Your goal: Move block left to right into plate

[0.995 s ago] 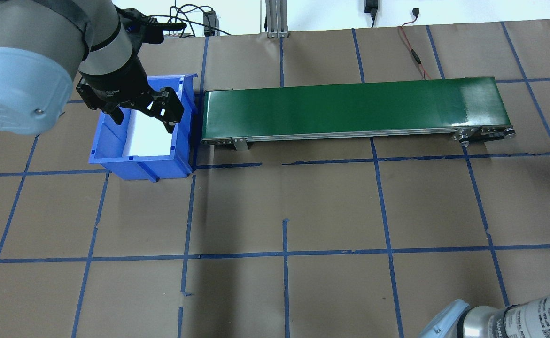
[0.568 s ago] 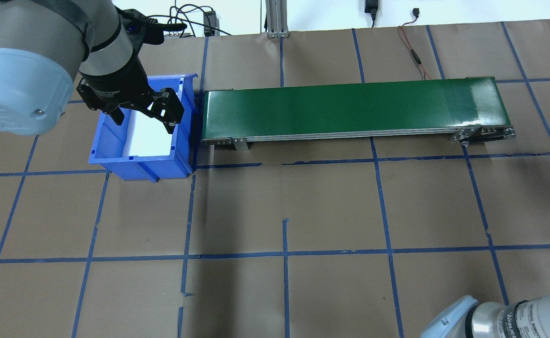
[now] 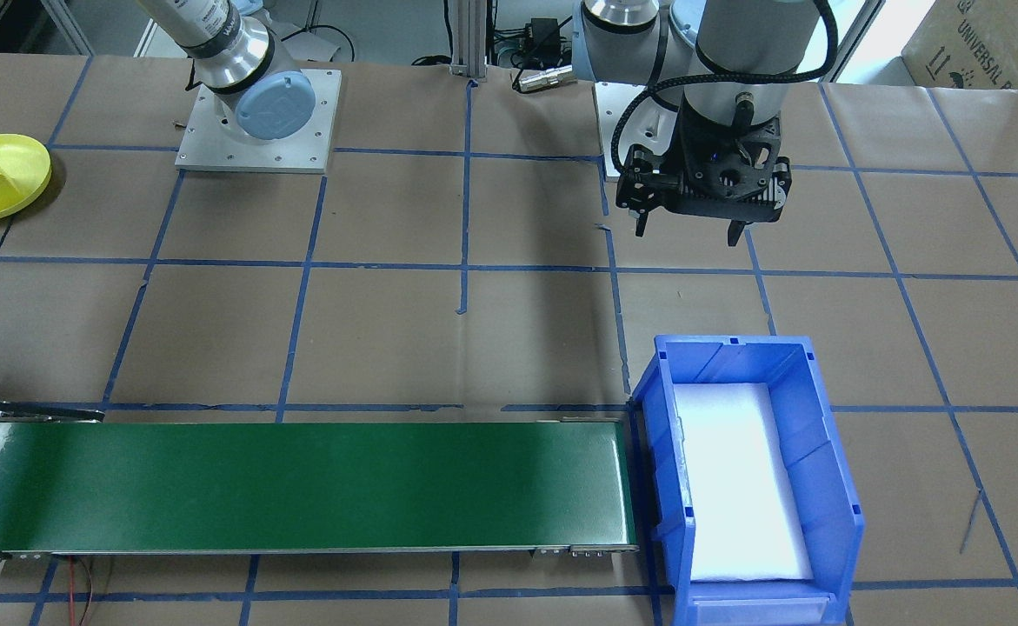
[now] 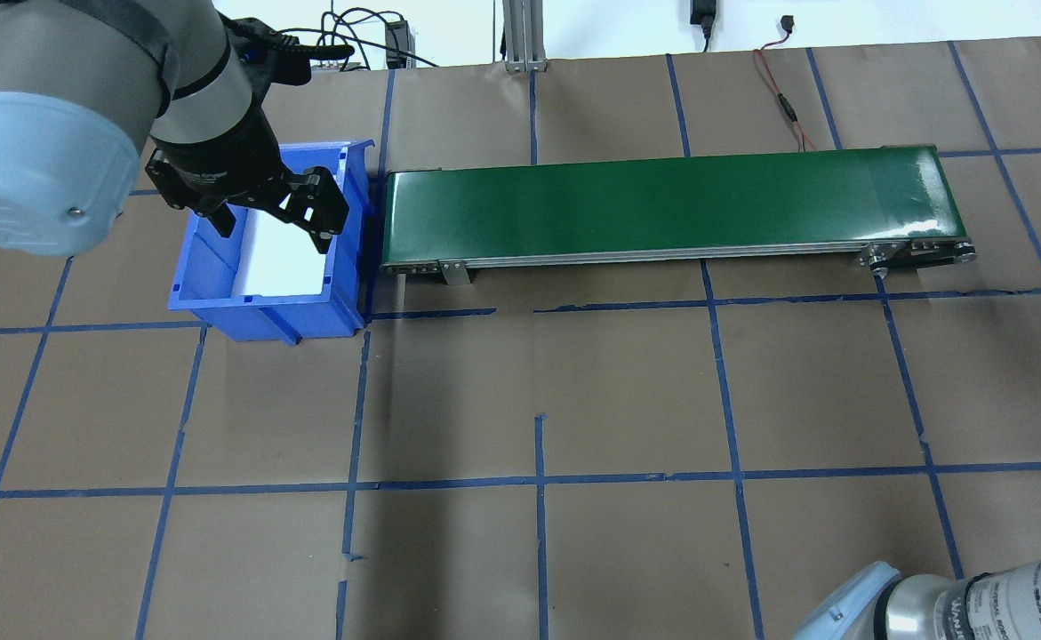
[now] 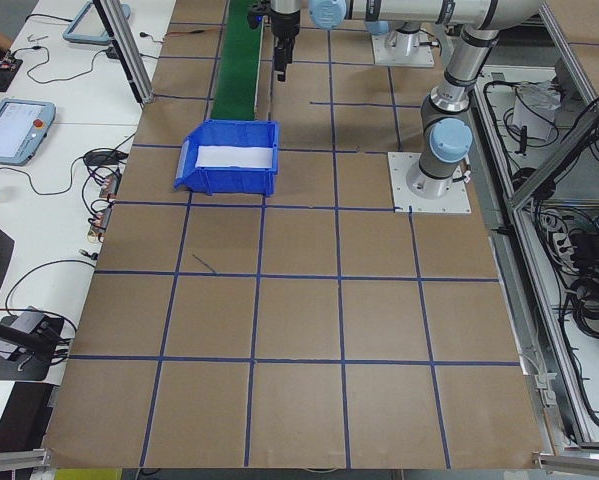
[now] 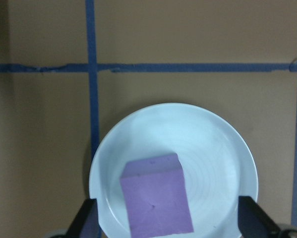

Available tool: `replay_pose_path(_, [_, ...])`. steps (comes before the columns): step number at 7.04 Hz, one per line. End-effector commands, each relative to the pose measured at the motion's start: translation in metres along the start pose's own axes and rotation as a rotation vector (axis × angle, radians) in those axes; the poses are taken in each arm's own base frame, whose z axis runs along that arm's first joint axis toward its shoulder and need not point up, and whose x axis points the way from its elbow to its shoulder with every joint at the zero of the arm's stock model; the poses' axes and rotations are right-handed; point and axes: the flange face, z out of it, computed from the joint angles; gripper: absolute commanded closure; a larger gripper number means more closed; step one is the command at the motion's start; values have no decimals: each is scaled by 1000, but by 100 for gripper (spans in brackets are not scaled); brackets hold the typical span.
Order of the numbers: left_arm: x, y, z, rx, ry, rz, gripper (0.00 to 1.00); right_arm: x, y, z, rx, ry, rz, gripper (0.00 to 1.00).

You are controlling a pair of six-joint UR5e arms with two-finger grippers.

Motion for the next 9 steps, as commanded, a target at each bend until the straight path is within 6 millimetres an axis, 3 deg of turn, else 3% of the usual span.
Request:
replay_pose_path(1, [0, 0, 1, -1, 0, 3, 0, -119, -48, -63, -41, -9, -13, 0])
replay_pose_path(4, [0, 0, 1, 0, 0, 3, 0, -315, -66, -117, -154, -17, -6, 0])
replay_pose_path(5, [-1, 0, 1, 0, 0, 1, 0, -361, -66, -131, -146, -8, 30, 0])
replay_pose_path(6, [-1, 0, 1, 0, 0, 0, 0, -409, -61, -147, -131, 1, 30, 0])
replay_pose_path(8, [-1, 0, 1, 0, 0, 0, 0, -537, -54, -176, -91, 14, 38, 0])
replay_pose_path(9, [-1, 0, 1, 0, 0, 0, 0, -589, -42, -184, -84, 16, 40, 0])
